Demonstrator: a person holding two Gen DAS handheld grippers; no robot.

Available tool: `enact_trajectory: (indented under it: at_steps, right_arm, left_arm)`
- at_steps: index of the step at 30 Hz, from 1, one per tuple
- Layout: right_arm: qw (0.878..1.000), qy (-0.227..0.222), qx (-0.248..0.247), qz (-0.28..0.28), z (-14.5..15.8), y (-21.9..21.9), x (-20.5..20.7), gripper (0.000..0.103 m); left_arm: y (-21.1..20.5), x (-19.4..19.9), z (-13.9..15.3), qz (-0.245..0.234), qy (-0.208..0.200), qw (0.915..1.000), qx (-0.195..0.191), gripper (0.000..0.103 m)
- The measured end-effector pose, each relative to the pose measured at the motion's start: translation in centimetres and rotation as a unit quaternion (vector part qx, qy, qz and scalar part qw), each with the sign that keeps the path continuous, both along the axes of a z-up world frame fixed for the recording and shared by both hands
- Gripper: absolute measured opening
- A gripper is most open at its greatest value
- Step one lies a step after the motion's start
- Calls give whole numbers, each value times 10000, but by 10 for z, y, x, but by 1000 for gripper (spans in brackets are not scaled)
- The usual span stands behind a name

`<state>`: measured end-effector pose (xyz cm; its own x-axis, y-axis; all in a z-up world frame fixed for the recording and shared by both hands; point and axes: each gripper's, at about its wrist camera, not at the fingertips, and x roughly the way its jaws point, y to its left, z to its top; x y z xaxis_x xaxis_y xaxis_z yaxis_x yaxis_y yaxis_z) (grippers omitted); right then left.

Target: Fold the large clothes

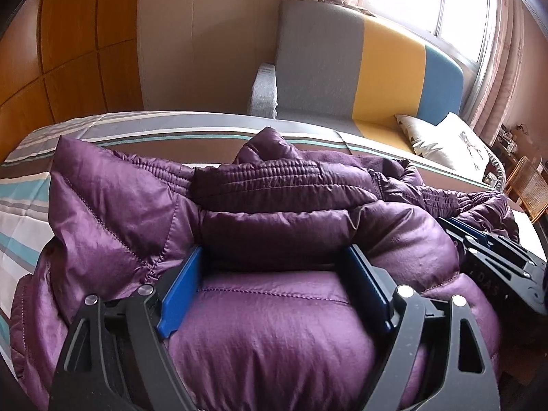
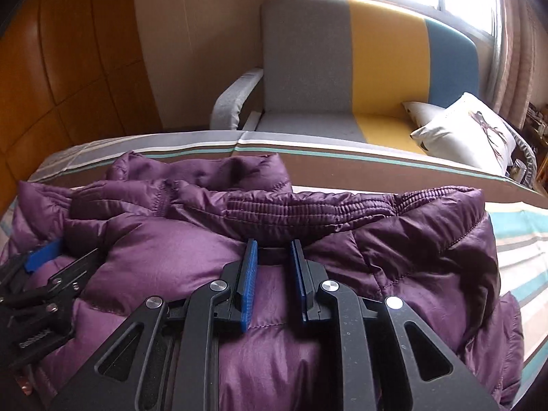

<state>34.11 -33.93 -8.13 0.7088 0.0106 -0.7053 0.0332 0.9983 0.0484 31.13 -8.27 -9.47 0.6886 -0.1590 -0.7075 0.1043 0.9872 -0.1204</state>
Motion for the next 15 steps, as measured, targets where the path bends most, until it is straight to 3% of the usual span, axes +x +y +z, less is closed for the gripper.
enact_trajectory:
  at_steps: [5, 8, 10, 12, 15]
  right_arm:
    - [9998, 102, -168, -36, -6, 6, 5, 20]
    - [9995, 106, 270, 109, 2, -4, 4, 21]
    - [9977, -205, 643, 106, 20, -19, -8, 37]
    - [9961, -591, 657, -85, 38, -38, -22, 37]
    - [9962, -380, 634, -470, 38, -61, -20, 37]
  left_arm:
    - [-5, 1, 2, 33, 81, 9998, 171, 83]
    - [-5, 5, 12, -93, 258, 9995, 161, 91]
    - [3, 5, 23, -118, 193, 9995, 212, 91]
    - [18, 3, 32, 66, -3, 9995, 312, 95]
    - [47, 9, 35, 475, 7, 9988, 88, 95]
